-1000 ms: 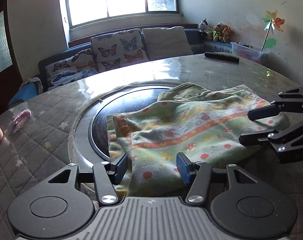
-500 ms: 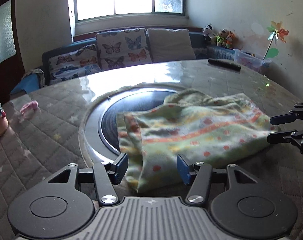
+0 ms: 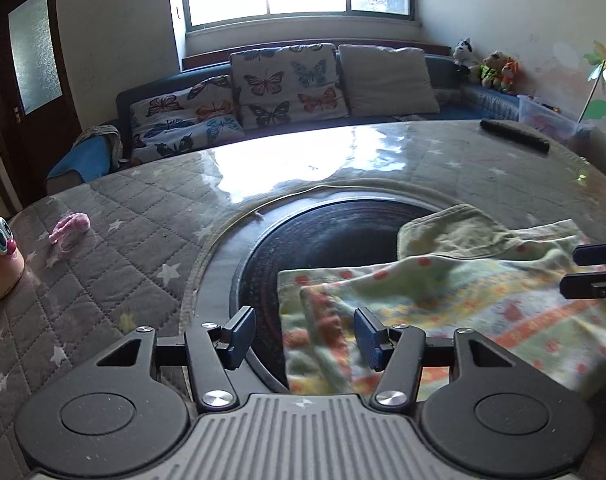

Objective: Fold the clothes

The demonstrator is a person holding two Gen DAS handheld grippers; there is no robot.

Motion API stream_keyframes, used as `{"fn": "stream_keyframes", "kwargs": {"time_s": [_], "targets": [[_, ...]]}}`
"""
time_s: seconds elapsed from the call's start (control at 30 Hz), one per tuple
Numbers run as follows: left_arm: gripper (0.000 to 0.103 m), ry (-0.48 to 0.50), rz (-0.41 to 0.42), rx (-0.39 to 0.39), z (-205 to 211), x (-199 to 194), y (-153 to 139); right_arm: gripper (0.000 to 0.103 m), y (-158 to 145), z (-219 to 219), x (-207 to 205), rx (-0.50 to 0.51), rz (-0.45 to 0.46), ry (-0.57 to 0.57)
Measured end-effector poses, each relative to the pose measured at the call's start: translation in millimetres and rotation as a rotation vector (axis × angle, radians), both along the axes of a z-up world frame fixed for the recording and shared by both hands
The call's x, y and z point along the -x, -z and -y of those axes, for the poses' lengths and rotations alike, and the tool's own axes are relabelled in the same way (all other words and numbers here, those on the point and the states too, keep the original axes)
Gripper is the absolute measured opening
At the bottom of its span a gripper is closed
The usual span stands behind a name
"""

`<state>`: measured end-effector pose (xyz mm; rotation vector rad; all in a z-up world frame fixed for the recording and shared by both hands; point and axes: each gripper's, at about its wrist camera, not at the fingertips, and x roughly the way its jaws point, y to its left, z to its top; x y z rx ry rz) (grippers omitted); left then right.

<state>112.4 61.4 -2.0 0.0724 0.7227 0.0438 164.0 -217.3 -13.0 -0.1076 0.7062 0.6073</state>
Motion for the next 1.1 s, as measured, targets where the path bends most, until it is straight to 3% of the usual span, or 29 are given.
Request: {"fn": "stream_keyframes", "kwargs": {"time_s": [0.23,0.4,0.67,0.77,0.97,1.1], "targets": [[0.059,-0.024,-0.030,-0.027,-9,-16,15,0.055,14,-10,-22,0.042,-0.018,0.060],[0.062,-0.026,-0.027,-0.027,-9,-13,11,0.055,7,-10,-15,0.047,0.005,0.059],[0.090,-0.018,0.021,-0.033,-2,6,-6,0.061,-14,-24,14,0.039,0.051,-0.019],[0.095,-0.011,0.038,-0.031,-1,15,-10,0.072,-16,-32,27,0.045,0.068,-0.053],[0.103,-0.001,0.063,-0.022,0,30,-18,0.072,-17,-53,56,0.083,0.111,-0.135],[0.103,-0.002,0.063,0.000,-5,37,-22,0.072,-17,-68,75,0.117,0.142,-0.196]]}}
